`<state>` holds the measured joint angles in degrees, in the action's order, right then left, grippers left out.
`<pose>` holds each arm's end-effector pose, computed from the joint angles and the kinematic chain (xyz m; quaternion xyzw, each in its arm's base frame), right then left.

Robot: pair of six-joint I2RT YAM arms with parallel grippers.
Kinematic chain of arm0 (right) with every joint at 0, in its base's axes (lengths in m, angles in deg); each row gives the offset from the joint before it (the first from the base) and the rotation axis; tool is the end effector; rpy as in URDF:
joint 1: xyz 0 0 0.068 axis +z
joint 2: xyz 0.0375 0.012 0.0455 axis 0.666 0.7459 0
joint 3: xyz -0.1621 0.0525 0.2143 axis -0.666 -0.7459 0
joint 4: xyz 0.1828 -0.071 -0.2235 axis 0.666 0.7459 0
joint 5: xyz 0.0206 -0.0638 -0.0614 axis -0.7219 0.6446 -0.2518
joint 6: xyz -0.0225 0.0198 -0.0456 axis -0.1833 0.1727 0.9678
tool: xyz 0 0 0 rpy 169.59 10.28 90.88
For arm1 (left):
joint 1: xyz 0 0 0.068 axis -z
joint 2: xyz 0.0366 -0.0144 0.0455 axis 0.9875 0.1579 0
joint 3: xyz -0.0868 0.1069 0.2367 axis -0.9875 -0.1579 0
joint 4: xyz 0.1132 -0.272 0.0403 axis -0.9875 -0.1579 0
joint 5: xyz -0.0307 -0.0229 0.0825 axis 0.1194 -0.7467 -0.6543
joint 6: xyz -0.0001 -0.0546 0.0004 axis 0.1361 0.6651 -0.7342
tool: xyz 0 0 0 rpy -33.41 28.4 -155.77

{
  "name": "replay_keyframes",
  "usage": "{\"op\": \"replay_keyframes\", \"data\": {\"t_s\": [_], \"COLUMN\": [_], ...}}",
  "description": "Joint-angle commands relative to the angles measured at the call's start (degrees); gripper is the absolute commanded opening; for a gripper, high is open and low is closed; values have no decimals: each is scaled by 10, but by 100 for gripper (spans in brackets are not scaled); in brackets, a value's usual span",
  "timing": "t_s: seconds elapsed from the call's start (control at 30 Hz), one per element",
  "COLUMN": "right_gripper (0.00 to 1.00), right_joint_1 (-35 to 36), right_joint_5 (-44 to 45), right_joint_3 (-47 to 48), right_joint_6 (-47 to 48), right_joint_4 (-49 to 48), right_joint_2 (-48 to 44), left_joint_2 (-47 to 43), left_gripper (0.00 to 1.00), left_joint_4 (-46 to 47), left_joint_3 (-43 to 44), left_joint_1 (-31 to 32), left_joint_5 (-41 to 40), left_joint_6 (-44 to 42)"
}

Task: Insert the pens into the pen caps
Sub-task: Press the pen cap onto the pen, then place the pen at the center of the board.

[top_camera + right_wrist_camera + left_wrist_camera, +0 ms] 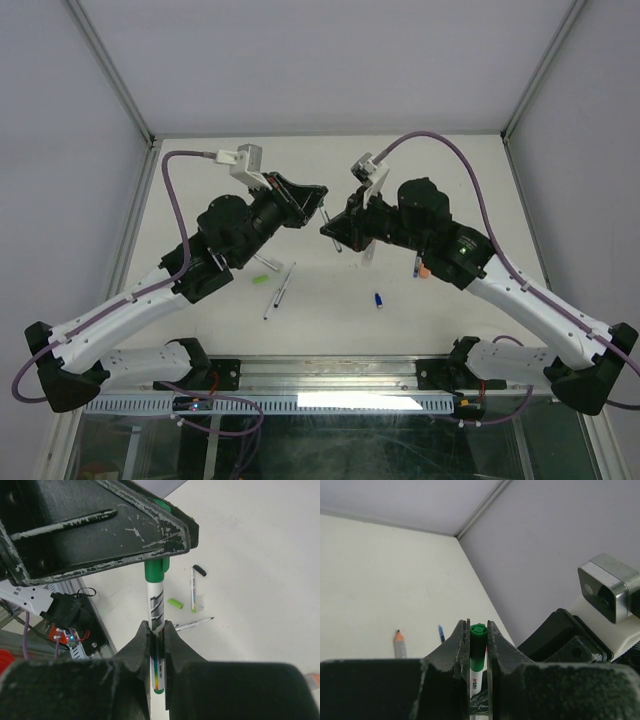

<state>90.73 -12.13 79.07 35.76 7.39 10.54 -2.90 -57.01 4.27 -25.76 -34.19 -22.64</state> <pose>0.1831 0.2219 0.4148 -0.3173 0.7211 0.3734 0.4897 0.1684 -0.2196 0.4183 -0.0204 0.7109 -0.4178 0.5654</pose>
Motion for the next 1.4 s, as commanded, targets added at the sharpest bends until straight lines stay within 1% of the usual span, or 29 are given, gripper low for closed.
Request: {"op": "replay_keyframes", "data": {"t_s": [0.0,0.13,0.17,0.23,0.3,0.43,0.53,0.67,0.73,0.83,0.87,1.03,1.23,1.3,1.37], "right_gripper": [0,0,0,0,0,0,0,0,0,0,0,0,0,0,1], "right_joint_1": [-28,-25,-23,-21,-20,-19,-20,-20,-20,-25,-29,-57,-144,-173,-192], "right_joint_5": [59,58,61,72,87,117,165,235,258,293,302,302,286,281,269], "right_joint_3": [-66,-92,-95,-104,-114,-142,-171,-181,-174,-161,-158,-146,-162,-169,-177], "right_joint_6": [-82,-111,-117,-129,-142,-159,-175,-186,-190,-196,-198,-213,-232,-238,-239], "right_joint_4": [-225,-202,-192,-167,-145,-102,-77,-16,15,69,84,147,143,135,124], "right_joint_2": [-35,-47,-49,-54,-59,-77,-104,-118,-112,-81,-68,12,61,78,100], "left_joint_2": [0,-25,-32,-46,-58,-72,-79,-70,-60,-46,-42,-15,27,36,41], "left_gripper": [8,25,30,38,43,47,53,55,55,55,54,56,57,57,57], "left_joint_4": [-102,-102,-103,-105,-110,-141,-173,-229,-244,-244,-241,-229,-208,-205,-205], "left_joint_3": [-25,-38,-41,-47,-48,-38,-34,-29,-36,-61,-68,-89,-112,-115,-113], "left_joint_1": [51,51,51,51,51,51,51,45,16,-76,-99,-181,-277,-298,-305], "left_joint_5": [166,152,149,141,136,112,85,46,58,138,153,207,276,278,264], "left_joint_6": [20,30,32,37,38,37,34,26,19,2,-4,-38,-70,-76,-89]}}
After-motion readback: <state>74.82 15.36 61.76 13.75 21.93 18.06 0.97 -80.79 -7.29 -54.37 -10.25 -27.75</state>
